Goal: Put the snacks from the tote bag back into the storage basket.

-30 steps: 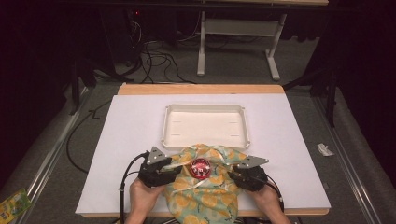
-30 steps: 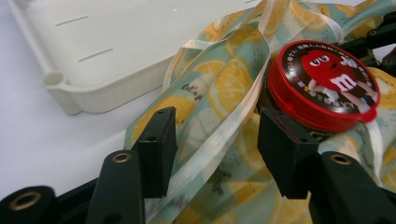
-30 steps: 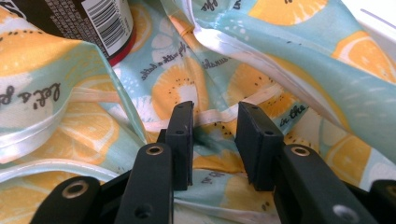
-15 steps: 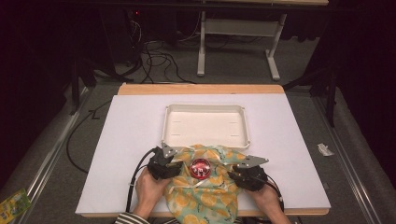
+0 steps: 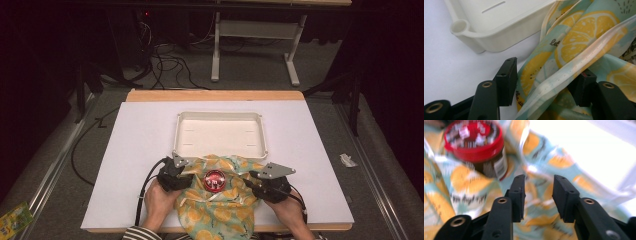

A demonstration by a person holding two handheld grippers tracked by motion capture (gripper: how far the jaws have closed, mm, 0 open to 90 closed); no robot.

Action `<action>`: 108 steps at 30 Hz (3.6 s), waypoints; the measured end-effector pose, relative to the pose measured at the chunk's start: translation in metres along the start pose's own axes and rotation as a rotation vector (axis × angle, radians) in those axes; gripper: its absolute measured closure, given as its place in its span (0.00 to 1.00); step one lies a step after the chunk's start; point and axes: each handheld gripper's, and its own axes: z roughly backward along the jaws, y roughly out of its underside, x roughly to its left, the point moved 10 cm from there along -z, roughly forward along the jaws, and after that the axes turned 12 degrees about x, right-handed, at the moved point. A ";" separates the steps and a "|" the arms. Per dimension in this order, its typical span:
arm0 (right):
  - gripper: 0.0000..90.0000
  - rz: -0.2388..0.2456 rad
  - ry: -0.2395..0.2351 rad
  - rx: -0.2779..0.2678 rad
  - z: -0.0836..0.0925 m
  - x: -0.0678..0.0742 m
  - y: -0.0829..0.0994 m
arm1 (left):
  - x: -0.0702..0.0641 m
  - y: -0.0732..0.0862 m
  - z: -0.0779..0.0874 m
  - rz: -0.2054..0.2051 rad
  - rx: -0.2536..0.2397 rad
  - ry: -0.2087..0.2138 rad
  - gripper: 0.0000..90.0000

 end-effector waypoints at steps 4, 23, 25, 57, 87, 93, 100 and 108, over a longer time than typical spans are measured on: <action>0.63 -0.007 0.032 -0.030 0.007 -0.009 -0.014 | 0.001 0.000 0.000 0.007 0.006 -0.007 0.47; 0.50 -0.057 0.057 0.159 -0.045 -0.039 0.003 | 0.022 0.018 0.010 0.058 0.032 -0.076 0.46; 0.54 -0.074 0.079 0.169 -0.046 -0.044 0.007 | 0.024 0.019 0.010 0.064 0.026 -0.069 0.49; 1.00 -0.106 0.157 0.227 -0.034 -0.070 0.033 | 0.026 0.009 0.008 -0.028 0.021 -0.018 0.99; 0.96 -0.163 0.136 0.201 -0.035 -0.065 0.044 | -0.003 0.036 0.029 -0.022 0.000 0.068 0.87; 0.99 -0.166 0.132 0.199 -0.033 -0.066 0.048 | 0.004 0.036 0.026 -0.038 0.001 0.050 0.99; 1.00 -0.172 0.145 0.201 -0.028 -0.066 0.053 | 0.012 0.033 0.019 -0.047 -0.007 0.004 1.00; 1.00 -0.194 0.160 0.188 -0.027 -0.068 0.056 | 0.020 0.024 0.011 -0.031 -0.062 -0.006 1.00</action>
